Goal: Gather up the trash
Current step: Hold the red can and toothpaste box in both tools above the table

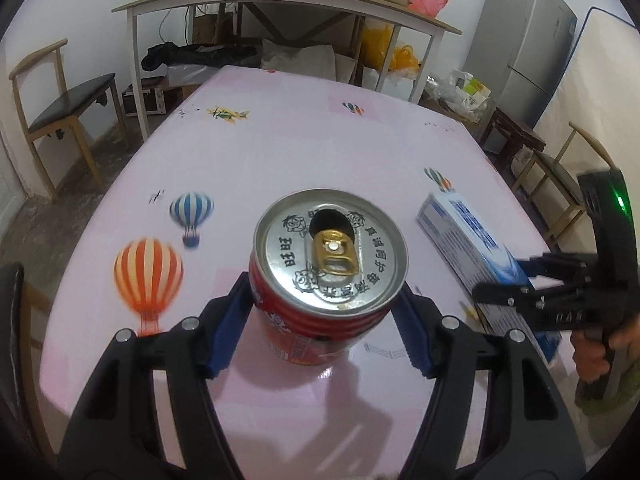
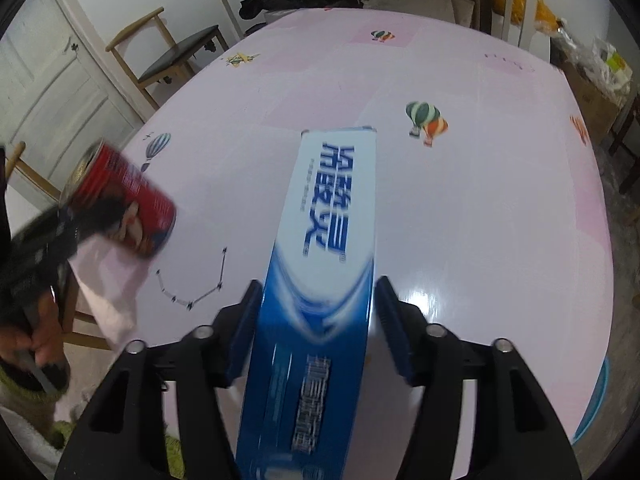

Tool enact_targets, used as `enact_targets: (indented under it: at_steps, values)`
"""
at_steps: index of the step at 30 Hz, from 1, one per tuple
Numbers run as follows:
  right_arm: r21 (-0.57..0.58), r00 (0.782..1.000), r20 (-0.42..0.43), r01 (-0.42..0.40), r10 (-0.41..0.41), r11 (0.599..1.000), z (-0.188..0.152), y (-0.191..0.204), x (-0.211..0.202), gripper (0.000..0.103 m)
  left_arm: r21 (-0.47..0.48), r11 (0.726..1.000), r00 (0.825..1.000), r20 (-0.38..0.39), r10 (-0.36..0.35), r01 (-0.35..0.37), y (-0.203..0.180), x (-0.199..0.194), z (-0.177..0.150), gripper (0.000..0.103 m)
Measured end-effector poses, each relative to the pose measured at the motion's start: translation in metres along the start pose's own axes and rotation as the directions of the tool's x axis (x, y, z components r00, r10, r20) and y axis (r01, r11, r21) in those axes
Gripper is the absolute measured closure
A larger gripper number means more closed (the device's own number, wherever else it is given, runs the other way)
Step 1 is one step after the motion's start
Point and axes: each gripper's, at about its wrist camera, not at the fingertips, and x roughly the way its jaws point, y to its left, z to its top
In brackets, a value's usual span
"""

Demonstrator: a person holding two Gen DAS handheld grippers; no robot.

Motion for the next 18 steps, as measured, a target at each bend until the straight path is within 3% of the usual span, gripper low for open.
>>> enact_targets:
  at_steps: [11,15,18]
  values:
    - [0.065,1.000,-0.029,0.008,-0.007,0.998,-0.007,0.002,-0.005,0.034,-0.039,0.999,1.000,-0.014,-0.007,0.007,0.003,0.002,-0.010,0.035]
    - [0.065,0.999,-0.027,0.046,-0.045,0.997,-0.010,0.004,-0.005,0.034,-0.032,0.999,1.000,0.002,-0.002,0.002,0.003,0.003,-0.015,0.034]
    - [0.063,0.996,-0.025,0.081,-0.080,0.995,-0.011,0.006,-0.005,0.045,-0.018,1.000,1.000,0.016,-0.001,0.001,0.001,0.005,-0.017,0.034]
